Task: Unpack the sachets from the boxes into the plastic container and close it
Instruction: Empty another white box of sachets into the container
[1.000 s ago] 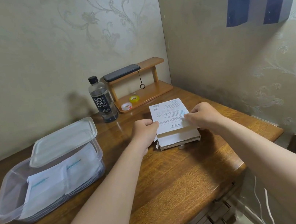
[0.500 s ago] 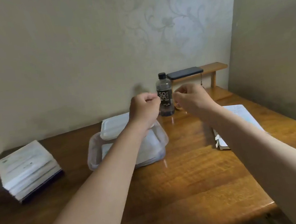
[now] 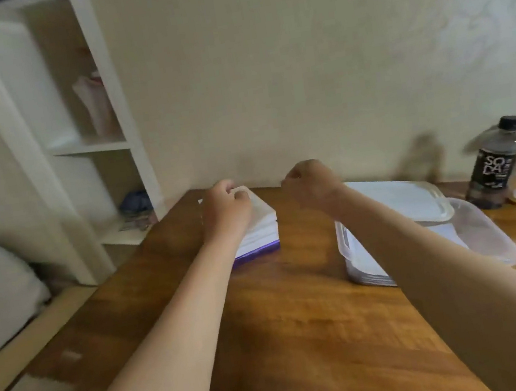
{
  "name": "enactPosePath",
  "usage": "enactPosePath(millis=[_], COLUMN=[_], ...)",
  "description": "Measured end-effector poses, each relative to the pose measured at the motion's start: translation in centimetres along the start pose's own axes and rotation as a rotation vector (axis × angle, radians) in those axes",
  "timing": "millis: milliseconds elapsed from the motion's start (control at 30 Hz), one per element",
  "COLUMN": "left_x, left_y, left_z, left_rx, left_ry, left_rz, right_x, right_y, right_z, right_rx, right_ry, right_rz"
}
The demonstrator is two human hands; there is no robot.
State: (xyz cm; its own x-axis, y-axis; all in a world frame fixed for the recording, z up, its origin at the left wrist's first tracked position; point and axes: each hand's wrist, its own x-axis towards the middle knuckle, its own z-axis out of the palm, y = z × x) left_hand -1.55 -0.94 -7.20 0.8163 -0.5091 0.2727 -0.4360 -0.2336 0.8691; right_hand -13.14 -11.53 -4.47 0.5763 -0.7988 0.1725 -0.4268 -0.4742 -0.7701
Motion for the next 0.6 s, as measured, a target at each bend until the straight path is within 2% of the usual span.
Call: enactPosePath(millis=[100, 233, 400, 600], left_x=[0.8, 1.6, 2.4, 2.7], left_y=[-3.1, -5.8, -6.9, -7.1], left_z=[-1.3, -1.3, -1.2, -1.1], left_rx=[0.095, 0.061, 0.021, 0.025], left_ry=[-0.017, -0.013, 0.004, 0.012], left_rz=[-0.033, -0.069, -0.127, -0.142], right_x=[1.2, 2.5, 3.9, 3.9], right_y=[-0.6, -0.2, 1.2, 1.4], right_z=[3.4, 5.8, 7.7, 8.5], right_rx=[-0.151, -0.283, -0.155, -0.112], right_ry=[-0.101, -0.185, -0.233, -0.243], right_rz=[0.012, 0.031, 0.112, 0.175])
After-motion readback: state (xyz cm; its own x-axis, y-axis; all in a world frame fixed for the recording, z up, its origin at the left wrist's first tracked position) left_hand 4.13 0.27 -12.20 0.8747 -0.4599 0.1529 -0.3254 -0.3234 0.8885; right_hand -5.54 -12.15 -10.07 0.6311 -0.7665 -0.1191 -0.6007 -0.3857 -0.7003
